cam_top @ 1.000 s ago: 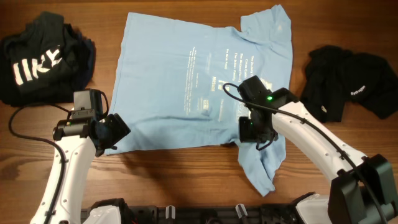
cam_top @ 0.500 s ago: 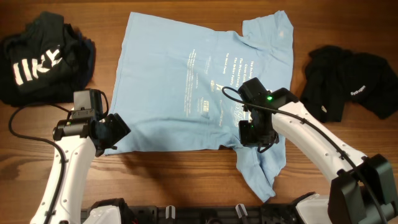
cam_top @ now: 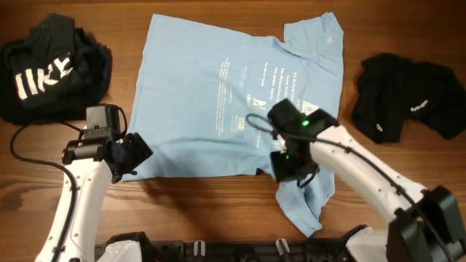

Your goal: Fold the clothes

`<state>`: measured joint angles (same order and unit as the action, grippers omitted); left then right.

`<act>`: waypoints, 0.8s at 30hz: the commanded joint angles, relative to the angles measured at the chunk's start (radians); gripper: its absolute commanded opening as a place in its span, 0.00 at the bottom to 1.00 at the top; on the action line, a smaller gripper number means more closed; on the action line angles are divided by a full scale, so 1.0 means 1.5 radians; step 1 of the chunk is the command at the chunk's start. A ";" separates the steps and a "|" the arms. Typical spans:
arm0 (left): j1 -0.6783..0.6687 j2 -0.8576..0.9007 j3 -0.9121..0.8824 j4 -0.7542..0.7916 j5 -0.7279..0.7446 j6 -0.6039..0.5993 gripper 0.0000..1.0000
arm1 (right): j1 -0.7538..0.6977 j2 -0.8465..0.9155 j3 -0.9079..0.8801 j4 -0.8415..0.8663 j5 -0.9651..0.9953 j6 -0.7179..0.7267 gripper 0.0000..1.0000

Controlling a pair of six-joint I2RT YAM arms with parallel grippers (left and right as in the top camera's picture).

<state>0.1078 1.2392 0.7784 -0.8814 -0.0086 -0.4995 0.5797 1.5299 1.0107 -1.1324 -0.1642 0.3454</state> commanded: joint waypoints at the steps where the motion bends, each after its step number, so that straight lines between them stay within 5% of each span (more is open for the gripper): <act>1: 0.005 0.003 -0.005 0.003 -0.023 -0.002 0.72 | 0.069 -0.024 0.009 -0.023 -0.035 -0.039 0.04; 8: 0.006 0.003 -0.005 0.008 -0.043 -0.002 0.72 | 0.182 -0.024 0.008 -0.039 -0.034 -0.038 0.04; 12: 0.011 0.003 -0.005 0.027 -0.043 -0.002 0.72 | 0.196 -0.024 0.009 -0.036 -0.037 -0.036 0.51; 14: 0.019 0.003 -0.005 0.041 -0.043 -0.002 0.72 | 0.195 -0.024 0.009 -0.022 -0.055 -0.038 0.60; 20: 0.048 0.003 -0.005 0.070 -0.042 -0.002 0.72 | 0.193 -0.024 0.031 -0.009 -0.085 -0.026 0.64; 24: 0.052 0.003 -0.005 0.066 -0.025 0.011 0.65 | 0.148 -0.028 0.052 -0.045 -0.039 0.082 0.65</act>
<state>0.1764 1.2392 0.7784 -0.7807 -0.0551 -0.4995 0.8467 1.5105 1.0512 -1.1801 -0.2562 0.3504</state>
